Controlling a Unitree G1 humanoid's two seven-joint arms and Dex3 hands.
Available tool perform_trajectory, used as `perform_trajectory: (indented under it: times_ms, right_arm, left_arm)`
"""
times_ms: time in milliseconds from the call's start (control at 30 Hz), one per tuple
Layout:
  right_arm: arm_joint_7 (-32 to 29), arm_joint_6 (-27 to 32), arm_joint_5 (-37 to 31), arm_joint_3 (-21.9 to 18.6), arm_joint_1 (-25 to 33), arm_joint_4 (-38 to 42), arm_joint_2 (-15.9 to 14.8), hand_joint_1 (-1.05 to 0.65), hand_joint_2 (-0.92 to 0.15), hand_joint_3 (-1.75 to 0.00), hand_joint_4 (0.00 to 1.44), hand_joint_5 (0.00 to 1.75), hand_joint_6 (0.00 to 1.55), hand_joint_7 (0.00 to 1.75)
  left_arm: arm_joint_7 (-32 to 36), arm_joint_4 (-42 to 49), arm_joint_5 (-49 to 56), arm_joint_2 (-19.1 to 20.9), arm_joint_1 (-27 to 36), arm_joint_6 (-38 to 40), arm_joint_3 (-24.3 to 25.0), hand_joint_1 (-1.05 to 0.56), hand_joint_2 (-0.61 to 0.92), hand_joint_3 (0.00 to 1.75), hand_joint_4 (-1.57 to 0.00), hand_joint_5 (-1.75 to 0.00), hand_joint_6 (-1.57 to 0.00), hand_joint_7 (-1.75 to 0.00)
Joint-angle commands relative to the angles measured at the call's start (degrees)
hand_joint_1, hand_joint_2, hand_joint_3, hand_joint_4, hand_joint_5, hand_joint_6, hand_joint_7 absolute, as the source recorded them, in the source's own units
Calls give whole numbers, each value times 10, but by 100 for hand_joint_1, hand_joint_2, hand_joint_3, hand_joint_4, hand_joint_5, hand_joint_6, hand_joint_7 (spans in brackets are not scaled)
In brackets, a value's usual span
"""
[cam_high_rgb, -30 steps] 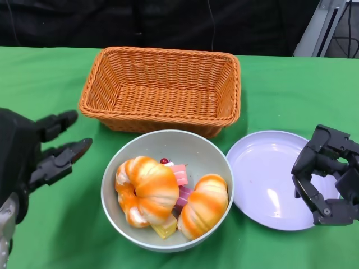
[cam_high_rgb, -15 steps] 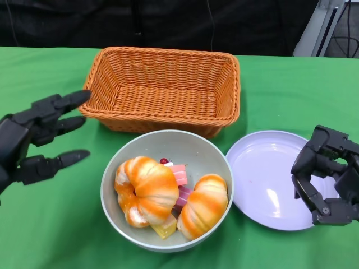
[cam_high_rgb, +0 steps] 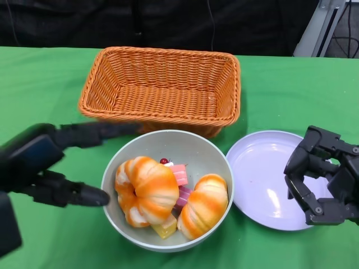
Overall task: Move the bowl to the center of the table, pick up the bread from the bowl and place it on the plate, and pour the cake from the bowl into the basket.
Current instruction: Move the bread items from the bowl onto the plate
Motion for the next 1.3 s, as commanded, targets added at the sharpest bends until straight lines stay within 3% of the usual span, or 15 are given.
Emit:
perform_trajectory:
  times_ms: [33,267,533,1300]
  right_arm:
    - [-3,-10,-3,-3,-6,5,-3,-9,-45,-113,69,173,61,149]
    - [-5,-7,-5,-1,-4,0,-5,-10,-43,-113,69,173,61,149]
    - [-4,-12,-8,2,-6,5,-4,-6,-44,-112,68,172,62,146]
    - [-19,-25,-28,8,-6,1,2,-10,-44,-111,69,173,63,147]
  left_arm:
    - [24,-12,37,4,-14,-24,-10,-69,92,10,-42,-4,-40,-3]
    - [82,-35,119,-16,-15,-46,-34,-70,92,12,-48,-6,-42,-3]
    - [128,-73,196,-36,-10,-16,-64,-70,92,15,-52,-7,-42,-1]
    - [184,-128,470,-29,-26,90,-159,-77,92,19,-51,-3,-42,0]
